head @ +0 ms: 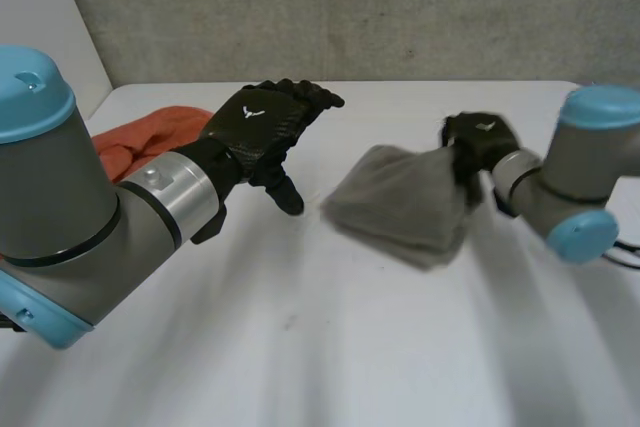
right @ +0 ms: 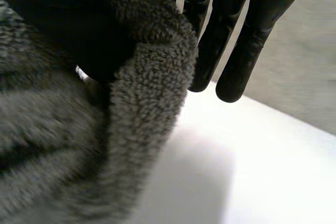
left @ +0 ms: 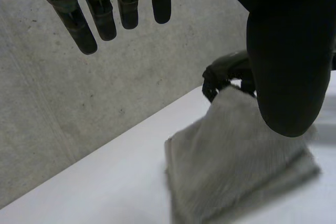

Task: Fold the laundry.

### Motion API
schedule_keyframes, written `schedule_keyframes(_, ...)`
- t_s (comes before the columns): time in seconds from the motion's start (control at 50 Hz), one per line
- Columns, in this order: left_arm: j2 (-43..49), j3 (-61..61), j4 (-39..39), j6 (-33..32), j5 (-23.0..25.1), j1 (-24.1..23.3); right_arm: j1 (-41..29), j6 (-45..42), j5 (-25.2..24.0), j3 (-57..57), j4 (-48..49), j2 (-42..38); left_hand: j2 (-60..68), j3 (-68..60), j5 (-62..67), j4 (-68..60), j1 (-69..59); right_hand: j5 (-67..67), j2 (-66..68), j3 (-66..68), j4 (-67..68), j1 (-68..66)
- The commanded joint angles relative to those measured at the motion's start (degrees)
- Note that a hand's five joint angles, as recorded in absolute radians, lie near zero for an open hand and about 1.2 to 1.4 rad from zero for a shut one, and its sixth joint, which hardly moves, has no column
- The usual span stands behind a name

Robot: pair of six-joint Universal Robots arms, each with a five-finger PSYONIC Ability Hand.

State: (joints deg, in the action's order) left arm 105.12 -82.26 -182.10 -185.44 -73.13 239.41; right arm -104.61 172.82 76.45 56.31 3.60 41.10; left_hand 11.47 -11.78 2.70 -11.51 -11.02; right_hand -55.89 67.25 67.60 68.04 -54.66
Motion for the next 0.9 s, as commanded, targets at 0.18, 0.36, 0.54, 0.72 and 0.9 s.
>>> schedule_keyframes(0.18,1.1,-0.1,0.0,0.1,-0.1,-0.1,24.2,-6.1,3.9,-45.0,-15.2,-26.9,-1.5,1.8,-2.7,1.5,1.0,-14.1,12.8,12.4,12.0,-25.3)
schedule_keyframes(0.36,2.5,0.6,0.1,0.2,-0.1,-0.3,29.2,-6.6,11.1,-45.0,-15.9,-27.8,-1.5,1.8,-2.7,1.5,1.0,-14.1,12.8,12.4,12.0,-25.3)
schedule_keyframes(0.54,2.7,1.1,0.0,0.2,-0.1,-0.8,29.2,-6.3,10.9,-35.8,-16.3,-22.2,-1.5,1.8,-2.7,1.5,1.0,-14.1,12.8,12.4,12.0,-25.3)
schedule_keyframes(0.72,2.5,1.6,0.1,0.3,-0.3,-1.0,29.0,-7.1,7.3,-33.6,-17.0,-20.4,-1.5,1.8,-2.7,1.5,1.0,55.9,-57.2,-57.6,-58.0,44.7)
schedule_keyframes(0.9,1.8,1.4,0.3,0.3,-1.5,-0.6,30.7,-13.6,6.8,-32.8,-24.9,-15.1,-1.5,1.8,-2.7,1.5,1.0,55.9,-57.2,-57.6,-58.0,44.7)
